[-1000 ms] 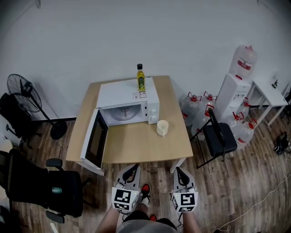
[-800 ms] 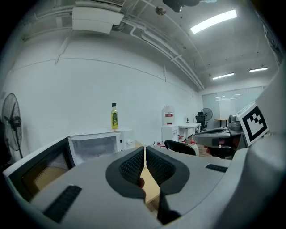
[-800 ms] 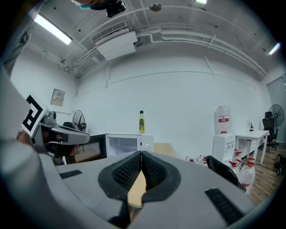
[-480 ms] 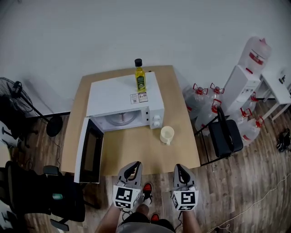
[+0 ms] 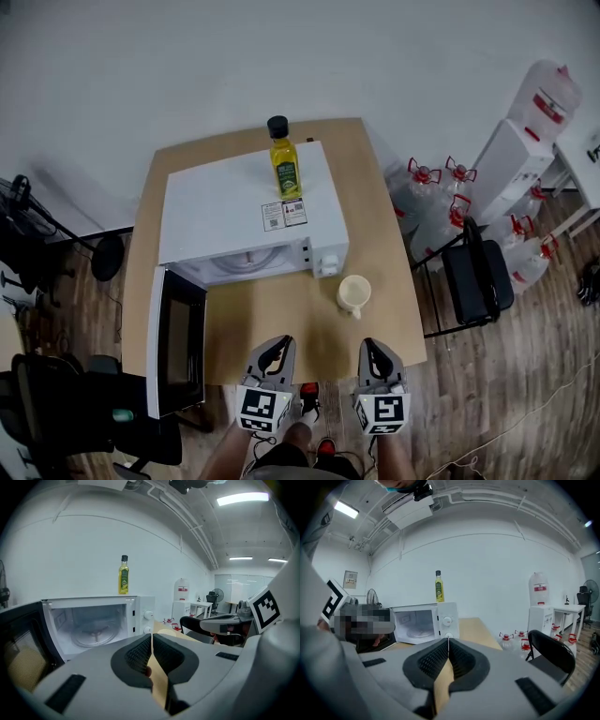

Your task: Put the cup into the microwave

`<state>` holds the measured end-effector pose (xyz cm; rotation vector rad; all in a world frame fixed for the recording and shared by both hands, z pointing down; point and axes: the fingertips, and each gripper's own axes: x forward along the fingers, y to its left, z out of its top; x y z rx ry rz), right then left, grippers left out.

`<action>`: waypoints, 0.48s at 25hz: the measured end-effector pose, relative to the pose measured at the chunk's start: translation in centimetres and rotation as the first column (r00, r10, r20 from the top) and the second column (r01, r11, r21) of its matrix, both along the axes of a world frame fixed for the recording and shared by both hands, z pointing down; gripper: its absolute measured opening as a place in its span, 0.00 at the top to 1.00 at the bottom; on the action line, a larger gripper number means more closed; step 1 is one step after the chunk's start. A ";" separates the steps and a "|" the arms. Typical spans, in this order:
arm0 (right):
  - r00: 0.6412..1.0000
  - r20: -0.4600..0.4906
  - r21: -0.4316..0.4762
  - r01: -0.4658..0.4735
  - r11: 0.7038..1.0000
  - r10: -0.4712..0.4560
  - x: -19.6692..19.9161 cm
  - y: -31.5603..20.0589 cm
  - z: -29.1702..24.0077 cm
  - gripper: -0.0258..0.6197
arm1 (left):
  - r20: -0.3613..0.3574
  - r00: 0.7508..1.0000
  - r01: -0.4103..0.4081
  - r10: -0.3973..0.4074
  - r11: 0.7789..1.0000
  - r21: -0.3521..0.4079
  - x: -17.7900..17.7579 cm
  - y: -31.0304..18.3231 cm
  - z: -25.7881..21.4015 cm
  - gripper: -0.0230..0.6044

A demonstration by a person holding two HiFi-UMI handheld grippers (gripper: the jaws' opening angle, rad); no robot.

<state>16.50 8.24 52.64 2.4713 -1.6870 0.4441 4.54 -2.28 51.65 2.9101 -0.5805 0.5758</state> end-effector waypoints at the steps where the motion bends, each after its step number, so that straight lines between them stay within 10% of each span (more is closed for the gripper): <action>1: 1.000 0.007 -0.009 -0.001 1.000 0.001 0.3 -0.4 0.7 0.93 | 0.006 1.000 -0.001 0.001 1.000 -0.008 0.3 -0.3 0.5 0.91; 12: 0.999 0.054 -0.109 0.002 0.994 0.004 2.9 -4.0 6.4 0.93 | 0.054 0.998 -0.020 0.024 0.998 -0.057 2.1 -3.5 4.6 0.91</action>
